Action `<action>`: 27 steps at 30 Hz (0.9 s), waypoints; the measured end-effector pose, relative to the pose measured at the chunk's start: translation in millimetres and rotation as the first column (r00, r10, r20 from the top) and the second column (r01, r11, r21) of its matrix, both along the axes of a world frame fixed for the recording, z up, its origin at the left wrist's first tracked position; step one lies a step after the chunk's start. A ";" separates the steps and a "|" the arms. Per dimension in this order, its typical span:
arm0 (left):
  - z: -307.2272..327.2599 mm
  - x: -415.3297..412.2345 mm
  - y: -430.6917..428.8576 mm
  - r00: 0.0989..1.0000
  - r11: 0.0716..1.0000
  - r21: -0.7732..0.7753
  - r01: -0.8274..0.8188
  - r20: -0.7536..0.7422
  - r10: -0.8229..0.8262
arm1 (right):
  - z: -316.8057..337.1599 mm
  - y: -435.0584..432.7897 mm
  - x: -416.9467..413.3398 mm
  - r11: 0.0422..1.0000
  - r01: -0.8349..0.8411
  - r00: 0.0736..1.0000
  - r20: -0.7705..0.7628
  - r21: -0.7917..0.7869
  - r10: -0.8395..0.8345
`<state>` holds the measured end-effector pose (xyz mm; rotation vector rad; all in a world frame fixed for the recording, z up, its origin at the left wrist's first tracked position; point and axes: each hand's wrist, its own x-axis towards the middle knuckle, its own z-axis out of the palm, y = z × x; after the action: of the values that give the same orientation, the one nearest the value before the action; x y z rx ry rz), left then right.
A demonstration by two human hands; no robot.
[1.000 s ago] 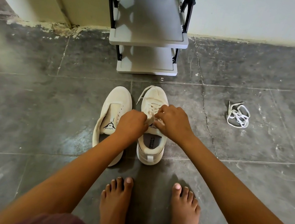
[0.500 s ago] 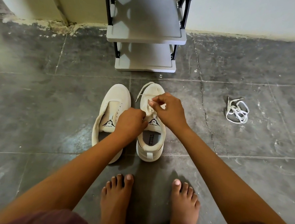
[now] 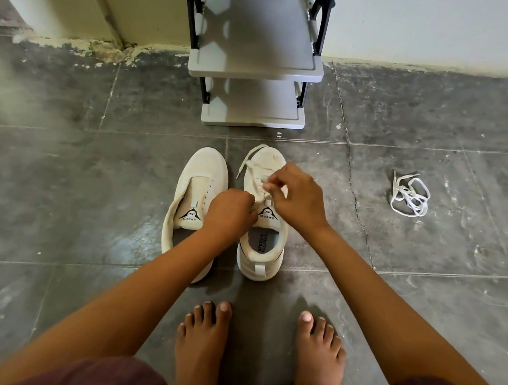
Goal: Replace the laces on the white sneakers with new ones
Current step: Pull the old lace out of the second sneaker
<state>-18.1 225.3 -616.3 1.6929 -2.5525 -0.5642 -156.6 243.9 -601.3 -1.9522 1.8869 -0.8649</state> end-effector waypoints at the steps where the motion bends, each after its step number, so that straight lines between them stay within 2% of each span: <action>1: 0.7 -0.1 -0.3 1.000 1.000 0.007 0.003 -0.002 -0.003 | 7.3 -2.4 3.2 0.996 0.035 0.987 0.159 -0.081 -0.022; 3: 1.5 0.5 -0.4 1.000 1.000 0.019 -0.001 -0.017 0.002 | 17.7 -5.8 8.2 0.978 0.069 0.963 0.268 -0.195 -0.014; 5: 0.7 1.9 -0.6 0.999 1.000 0.018 -0.011 -0.031 0.011 | 19.6 -5.6 9.4 0.982 0.048 0.970 0.245 -0.184 -0.002; 7: 0.0 3.1 -0.7 0.999 1.000 0.014 -0.013 -0.037 0.013 | 11.1 -3.5 2.4 0.997 0.010 0.992 0.126 -0.074 0.000; 8: -0.4 3.7 -1.3 0.999 1.000 0.015 -0.012 -0.039 0.013 | 5.2 -1.5 -1.9 0.999 -0.024 1.000 0.004 0.025 0.024; 10: -2.3 4.6 -3.6 0.999 1.000 0.025 0.002 -0.040 -0.001 | -7.7 4.9 -8.4 0.970 -0.092 0.944 -0.291 0.226 0.157; 11: -3.2 5.2 -5.3 0.999 0.999 0.033 0.013 -0.043 -0.012 | -13.2 9.2 -9.4 0.957 -0.104 0.916 -0.349 0.270 0.198; 14: -4.7 7.3 -9.1 0.994 0.998 0.065 0.004 -0.110 0.003 | -20.1 19.1 -4.6 0.974 -0.066 0.948 -0.290 0.217 0.129; 18: -5.0 8.1 -9.3 0.992 0.999 0.051 0.011 -0.129 -0.004 | -22.8 17.3 1.8 0.985 -0.064 0.919 -0.375 0.163 0.122; 20: -4.5 8.4 -8.4 0.991 0.999 0.037 0.021 -0.131 -0.016 | -21.8 15.3 0.7 0.989 -0.032 0.950 -0.304 0.148 0.076; 22: -3.9 7.2 -7.1 0.993 0.999 0.025 0.032 -0.116 -0.028 | -18.3 15.0 -2.6 0.989 0.082 0.996 -0.043 0.127 -0.077; 24: -4.1 4.8 -5.7 0.995 0.999 0.014 0.042 -0.094 -0.041 | -9.3 14.1 -0.6 0.990 0.127 0.970 0.202 0.061 -0.137; 27: -4.6 1.2 -5.0 0.994 0.999 0.011 0.043 -0.102 -0.042 | 9.3 4.8 6.7 0.988 0.145 0.892 0.441 -0.061 -0.104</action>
<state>-16.9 220.3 -620.9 1.5741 -2.5245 -0.6530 -149.9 248.7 -592.0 -1.5239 1.7359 -1.3233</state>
